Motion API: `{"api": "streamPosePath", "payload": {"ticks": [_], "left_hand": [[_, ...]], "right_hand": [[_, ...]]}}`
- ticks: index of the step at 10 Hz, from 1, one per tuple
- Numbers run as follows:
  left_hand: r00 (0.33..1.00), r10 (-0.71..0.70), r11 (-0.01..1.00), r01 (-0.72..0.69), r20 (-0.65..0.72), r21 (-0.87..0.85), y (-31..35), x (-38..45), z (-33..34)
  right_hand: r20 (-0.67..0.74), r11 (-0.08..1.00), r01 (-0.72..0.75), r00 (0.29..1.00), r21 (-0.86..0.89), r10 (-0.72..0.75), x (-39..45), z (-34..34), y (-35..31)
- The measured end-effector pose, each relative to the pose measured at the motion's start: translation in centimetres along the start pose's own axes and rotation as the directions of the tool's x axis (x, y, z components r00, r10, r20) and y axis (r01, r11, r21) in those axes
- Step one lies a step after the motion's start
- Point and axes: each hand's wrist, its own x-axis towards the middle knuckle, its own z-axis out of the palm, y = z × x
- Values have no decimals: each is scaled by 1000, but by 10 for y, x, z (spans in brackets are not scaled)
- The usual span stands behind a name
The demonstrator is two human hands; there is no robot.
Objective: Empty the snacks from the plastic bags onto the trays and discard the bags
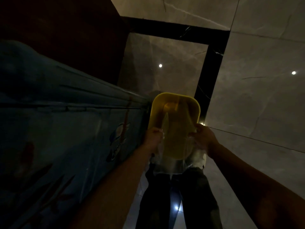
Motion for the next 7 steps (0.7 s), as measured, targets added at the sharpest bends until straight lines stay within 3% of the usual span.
{"api": "streamPosePath", "payload": {"ticks": [3,5,6,7], "left_hand": [[997,48,997,-43,-62,70,12,47,9],[997,66,997,-65,-44,32,10,32,2],[996,85,996,-84,-27,36,14,16,-3],[995,99,994,-99,-8,39,23,-8,-8]], "right_hand": [[4,1000,13,1000,-19,-13,24,0,-9],[-75,993,51,996,103,-43,9,1,0],[-150,996,80,986,27,-76,-10,-3,-5],[-132,985,100,984,-140,-119,-32,-14,-11]]}}
